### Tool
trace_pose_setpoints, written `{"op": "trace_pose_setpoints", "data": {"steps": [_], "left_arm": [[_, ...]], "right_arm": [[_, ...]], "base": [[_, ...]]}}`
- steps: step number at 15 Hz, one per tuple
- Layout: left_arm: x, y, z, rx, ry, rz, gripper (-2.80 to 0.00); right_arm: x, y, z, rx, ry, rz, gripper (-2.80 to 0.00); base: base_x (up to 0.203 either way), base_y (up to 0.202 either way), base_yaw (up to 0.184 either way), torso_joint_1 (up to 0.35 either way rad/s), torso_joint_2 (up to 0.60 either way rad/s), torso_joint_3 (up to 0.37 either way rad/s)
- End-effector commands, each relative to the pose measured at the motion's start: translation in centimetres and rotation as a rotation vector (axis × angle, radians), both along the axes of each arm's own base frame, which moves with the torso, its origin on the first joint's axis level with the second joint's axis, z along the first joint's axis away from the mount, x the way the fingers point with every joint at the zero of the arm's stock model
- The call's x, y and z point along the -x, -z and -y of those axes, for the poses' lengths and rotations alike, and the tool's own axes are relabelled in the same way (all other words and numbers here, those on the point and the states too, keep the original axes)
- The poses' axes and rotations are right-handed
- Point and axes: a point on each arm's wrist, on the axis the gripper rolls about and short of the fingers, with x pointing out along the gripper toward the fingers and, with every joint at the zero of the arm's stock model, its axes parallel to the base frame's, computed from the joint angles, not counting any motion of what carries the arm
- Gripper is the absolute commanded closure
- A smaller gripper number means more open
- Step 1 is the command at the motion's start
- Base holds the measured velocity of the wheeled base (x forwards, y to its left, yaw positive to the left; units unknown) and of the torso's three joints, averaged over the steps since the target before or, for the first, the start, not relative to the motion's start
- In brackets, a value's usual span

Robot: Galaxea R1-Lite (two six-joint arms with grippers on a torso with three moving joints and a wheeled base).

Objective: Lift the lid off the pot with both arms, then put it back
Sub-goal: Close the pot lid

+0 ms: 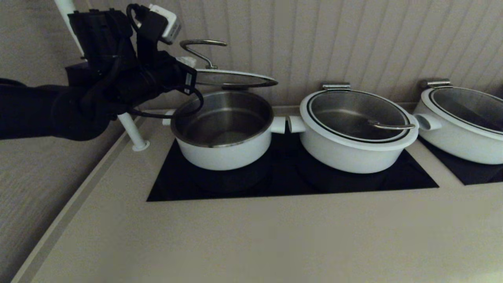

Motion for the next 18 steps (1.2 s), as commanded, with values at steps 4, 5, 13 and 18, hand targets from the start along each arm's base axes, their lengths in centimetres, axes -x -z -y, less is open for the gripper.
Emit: {"op": "trace_pose_setpoints", "data": {"steps": [4,5,13,18], "left_arm": [[0.7,1.5,-0.2,-0.013,-0.002,-0.048,0.00],[0.7,1.6,-0.3,-0.015,-0.003,-0.053,0.00],[1.0,3.9,-0.6,-0.014,-0.008,-0.047,0.00],[0.9,4.4,-0.5,-0.015,-0.008,-0.060,0.00]], "right_arm": [[0.0,0.0,0.0,0.000,-0.001,-0.001,0.00],[0.0,0.0,0.0,0.001,-0.001,-0.001,0.00],[0.0,0.0,0.0,0.001,0.000,-0.001,0.00],[0.0,0.0,0.0,-0.001,-0.001,-0.001,0.00]], "base": [[0.000,0.000,0.000,0.000,0.00,0.000],[0.000,0.000,0.000,0.000,0.00,0.000],[0.000,0.000,0.000,0.000,0.00,0.000],[0.000,0.000,0.000,0.000,0.00,0.000]]}}
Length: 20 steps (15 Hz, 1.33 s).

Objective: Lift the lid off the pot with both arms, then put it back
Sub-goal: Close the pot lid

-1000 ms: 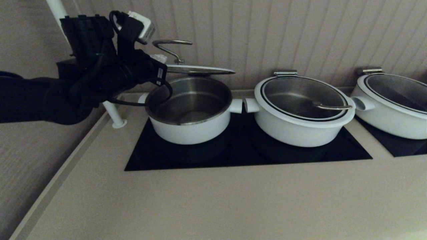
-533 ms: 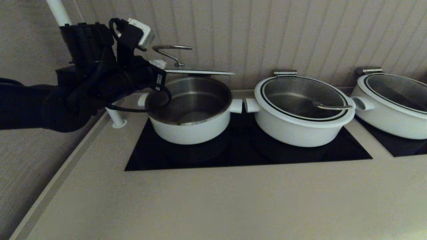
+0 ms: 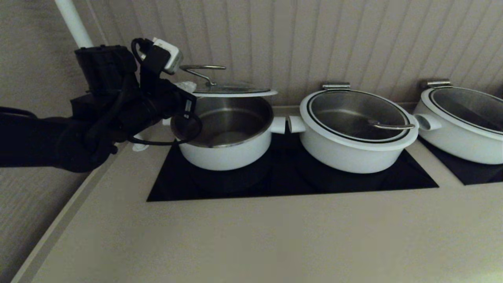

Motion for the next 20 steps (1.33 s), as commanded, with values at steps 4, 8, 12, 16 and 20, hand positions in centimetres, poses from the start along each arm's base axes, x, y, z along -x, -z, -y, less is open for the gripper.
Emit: {"op": "trace_pose_setpoints", "data": {"steps": [4,8,12,16,20], "left_arm": [[0.2,1.3,-0.1,-0.012,-0.002,-0.025,0.00],[0.5,2.4,-0.2,-0.011,-0.002,-0.032,0.00],[0.7,3.2,-0.2,-0.017,-0.003,-0.056,0.00],[0.9,4.1,-0.3,-0.018,-0.003,-0.060,0.00],[0.9,4.9,-0.3,-0.024,-0.003,-0.086,0.00]], "right_arm": [[0.0,0.0,0.0,0.002,0.000,-0.001,0.00],[0.0,0.0,0.0,0.001,0.000,0.000,0.00],[0.0,0.0,0.0,0.002,0.000,-0.001,0.00],[0.0,0.0,0.0,0.002,-0.001,0.000,0.00],[0.0,0.0,0.0,0.001,-0.001,-0.001,0.00]], "base": [[0.000,0.000,0.000,0.000,0.00,0.000],[0.000,0.000,0.000,0.000,0.00,0.000],[0.000,0.000,0.000,0.000,0.00,0.000],[0.000,0.000,0.000,0.000,0.00,0.000],[0.000,0.000,0.000,0.000,0.00,0.000]]}}
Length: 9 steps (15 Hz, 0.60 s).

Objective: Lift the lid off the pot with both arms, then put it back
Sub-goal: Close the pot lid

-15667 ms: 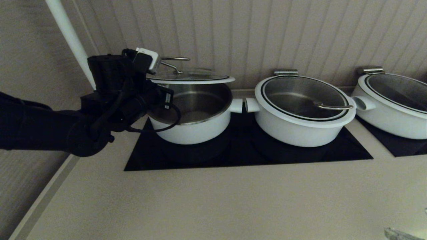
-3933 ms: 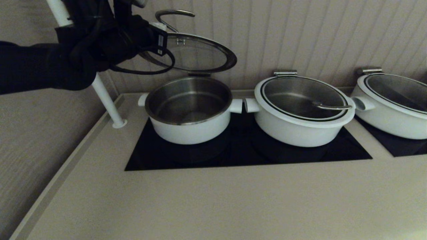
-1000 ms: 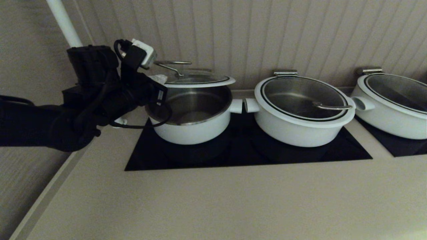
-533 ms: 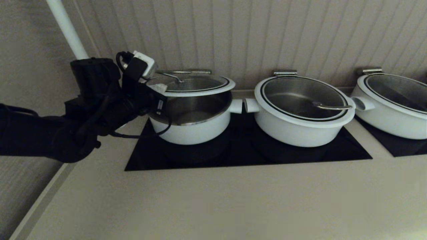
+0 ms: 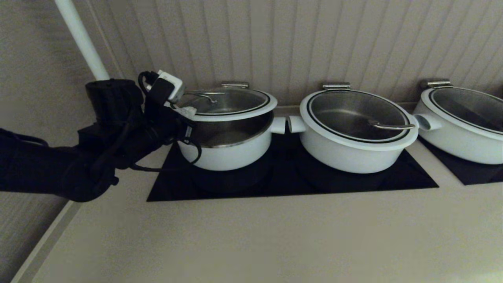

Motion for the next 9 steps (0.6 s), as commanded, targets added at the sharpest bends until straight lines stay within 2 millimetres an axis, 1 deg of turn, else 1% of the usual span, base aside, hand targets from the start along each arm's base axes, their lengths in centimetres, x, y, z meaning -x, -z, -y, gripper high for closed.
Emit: {"op": "trace_pose_setpoints", "data": {"steps": [1,4,7,9], "left_arm": [[-0.2,0.4,0.1,-0.005,-0.001,-0.009,0.00],[-0.6,1.0,0.2,-0.004,0.000,-0.009,0.00],[-1.2,1.5,0.4,0.003,0.000,0.028,0.00],[-1.3,2.0,0.4,-0.003,0.000,0.012,0.00]], "right_arm": [[0.0,0.0,0.0,0.002,-0.002,-0.001,0.00],[0.0,0.0,0.0,0.002,-0.002,-0.001,0.00],[0.0,0.0,0.0,0.000,-0.001,0.000,0.00],[0.0,0.0,0.0,0.000,-0.001,-0.001,0.00]], "base": [[0.000,0.000,0.000,0.000,0.00,0.000],[0.000,0.000,0.000,0.000,0.00,0.000],[0.000,0.000,0.000,0.000,0.00,0.000],[0.000,0.000,0.000,0.000,0.00,0.000]]}}
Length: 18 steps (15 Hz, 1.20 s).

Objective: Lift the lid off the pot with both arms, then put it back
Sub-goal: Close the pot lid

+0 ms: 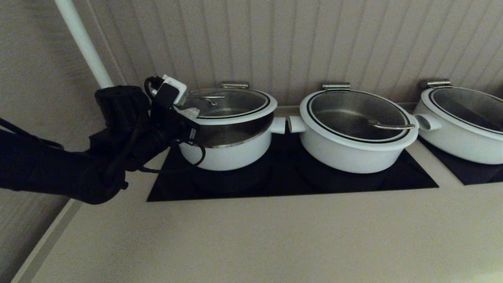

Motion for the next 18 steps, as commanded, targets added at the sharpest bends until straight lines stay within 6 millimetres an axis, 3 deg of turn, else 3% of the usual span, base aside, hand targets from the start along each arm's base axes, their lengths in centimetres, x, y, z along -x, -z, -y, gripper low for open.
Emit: {"op": "trace_pose_setpoints", "data": {"steps": [1,18], "left_arm": [[-0.2,1.0,0.1,-0.011,0.000,-0.027,0.00],[1.0,4.5,-0.7,-0.050,-0.009,-0.134,0.00]], "right_arm": [[0.0,0.0,0.0,0.002,0.000,0.000,0.00],[0.0,0.0,0.0,0.002,-0.001,-0.001,0.00]], "base": [[0.000,0.000,0.000,0.000,0.00,0.000],[0.000,0.000,0.000,0.000,0.00,0.000]]}}
